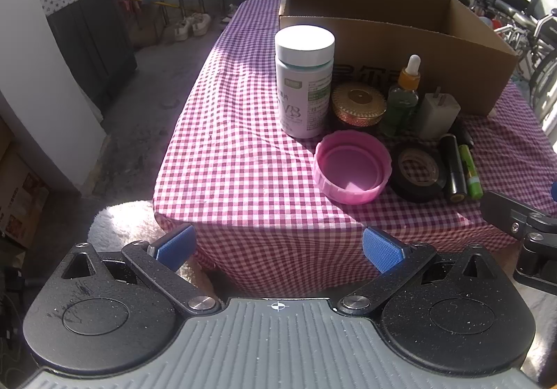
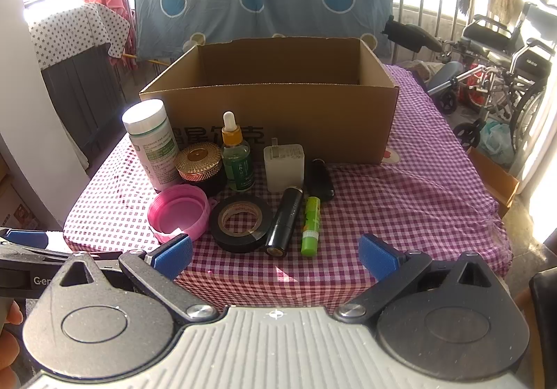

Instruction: Organize rigid objects

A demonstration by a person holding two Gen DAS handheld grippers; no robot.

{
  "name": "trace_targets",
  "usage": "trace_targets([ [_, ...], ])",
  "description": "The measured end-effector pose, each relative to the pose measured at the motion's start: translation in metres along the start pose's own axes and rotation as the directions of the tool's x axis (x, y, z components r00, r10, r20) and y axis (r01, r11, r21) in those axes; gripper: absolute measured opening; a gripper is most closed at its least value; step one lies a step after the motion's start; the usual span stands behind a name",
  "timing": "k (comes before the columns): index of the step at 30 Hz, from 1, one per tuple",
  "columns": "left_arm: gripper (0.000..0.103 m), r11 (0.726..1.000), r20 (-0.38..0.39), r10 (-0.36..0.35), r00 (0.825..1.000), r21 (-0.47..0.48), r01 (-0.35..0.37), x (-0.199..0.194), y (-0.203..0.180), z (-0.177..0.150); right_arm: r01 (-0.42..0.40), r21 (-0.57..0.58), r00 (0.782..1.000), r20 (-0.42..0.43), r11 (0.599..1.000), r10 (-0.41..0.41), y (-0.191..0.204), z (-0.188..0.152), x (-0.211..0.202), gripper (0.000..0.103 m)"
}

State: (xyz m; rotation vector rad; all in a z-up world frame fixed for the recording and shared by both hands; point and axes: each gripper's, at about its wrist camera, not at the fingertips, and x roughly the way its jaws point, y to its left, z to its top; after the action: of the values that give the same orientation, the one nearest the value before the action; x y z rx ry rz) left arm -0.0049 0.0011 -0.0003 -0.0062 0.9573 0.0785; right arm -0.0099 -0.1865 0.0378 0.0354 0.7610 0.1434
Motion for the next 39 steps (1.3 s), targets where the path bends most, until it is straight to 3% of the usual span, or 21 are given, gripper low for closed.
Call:
trace_targets([
  [39,0.102,1.0,-0.04,0.015,0.999,0.02,-0.014,0.011,-0.002,0.003,-0.008,0.021,1.0,-0.009,1.0,0.008,-0.004,0.0,0.01,0.103],
])
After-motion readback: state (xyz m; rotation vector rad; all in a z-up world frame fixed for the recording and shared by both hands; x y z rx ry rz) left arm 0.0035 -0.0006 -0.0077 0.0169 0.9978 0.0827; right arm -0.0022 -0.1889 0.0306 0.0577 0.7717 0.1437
